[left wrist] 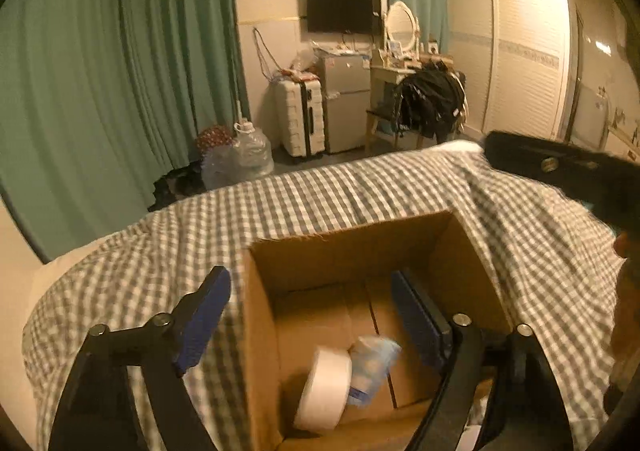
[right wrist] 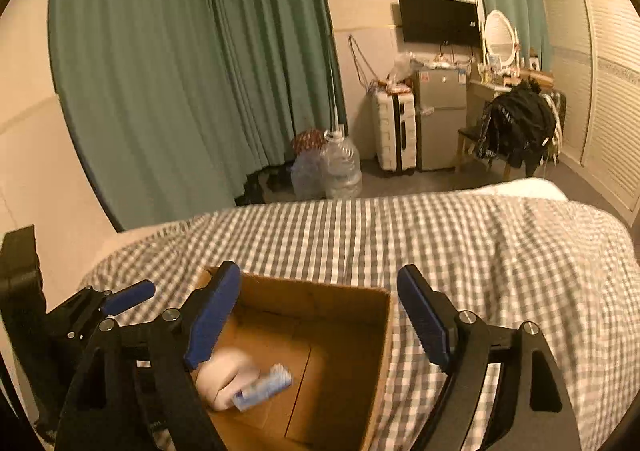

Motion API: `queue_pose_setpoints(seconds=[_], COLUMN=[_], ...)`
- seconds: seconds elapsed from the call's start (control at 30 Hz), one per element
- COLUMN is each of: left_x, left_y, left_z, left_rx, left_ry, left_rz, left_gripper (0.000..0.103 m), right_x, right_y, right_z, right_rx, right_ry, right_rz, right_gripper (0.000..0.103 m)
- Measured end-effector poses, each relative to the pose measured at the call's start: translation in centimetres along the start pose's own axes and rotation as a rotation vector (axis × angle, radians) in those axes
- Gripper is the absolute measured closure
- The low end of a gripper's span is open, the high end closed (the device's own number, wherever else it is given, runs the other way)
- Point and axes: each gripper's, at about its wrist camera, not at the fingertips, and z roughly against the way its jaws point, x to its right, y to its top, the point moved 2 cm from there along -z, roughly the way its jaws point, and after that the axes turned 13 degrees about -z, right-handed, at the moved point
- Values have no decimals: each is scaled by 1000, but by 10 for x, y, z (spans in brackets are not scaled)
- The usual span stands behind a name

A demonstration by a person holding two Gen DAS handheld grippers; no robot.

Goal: Organize objects
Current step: 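Carry the tape roll and tissue pack into the box and open both tools, then grasp the black sunglasses with the left tool while the right tool grasps the star toy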

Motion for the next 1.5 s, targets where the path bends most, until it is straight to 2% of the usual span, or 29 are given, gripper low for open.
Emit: queue_pose_setpoints(seconds=[0.07, 0.2, 0.27, 0.43, 0.57, 0.8, 1.0, 1.1, 1.33, 1.4, 1.47, 1.5], left_x=[-7, -17, -18, -11, -4, 23, 55, 71, 90, 92, 96, 97], left_y=[-1, 2, 1, -22, -51, -119, -175, -195, -217, -220, -224, -226], left_z=[19, 57, 77, 115, 125, 127, 105, 95, 67, 63, 57, 57], left_rx=[5, 15, 20, 16, -24, -93, -205, -251, -342, -351, -374, -376], left_ry=[22, 68, 95, 125, 150, 139, 40, 14, -72, -84, -119, -125], left_rz=[12, 37, 39, 45, 53, 63, 83, 54, 21, 16, 8, 7], left_gripper=[11, 10, 5, 4, 4, 4, 4, 4, 5, 15, 36, 36], right_x=[-8, -29, -39, -55, -54, -34, -12, -8, -3, -3, -3, -4], right_y=[4, 4, 1, -24, -58, -133, -191, -211, -226, -228, -231, -232], right_z=[23, 73, 93, 140, 159, 155, 130, 121, 109, 107, 105, 104], right_rx=[23, 46, 57, 57, 25, -108, -219, -271, -310, -318, -323, -327], right_ry=[13, 13, 3, -19, -59, -74, -126, -120, -140, -144, -145, -145], right_rz=[8, 73, 109, 180, 216, 180, 110, 69, 63, 63, 62, 62], right_gripper=[15, 12, 10, 9, 9, 9, 9, 9, 9, 9, 9, 9])
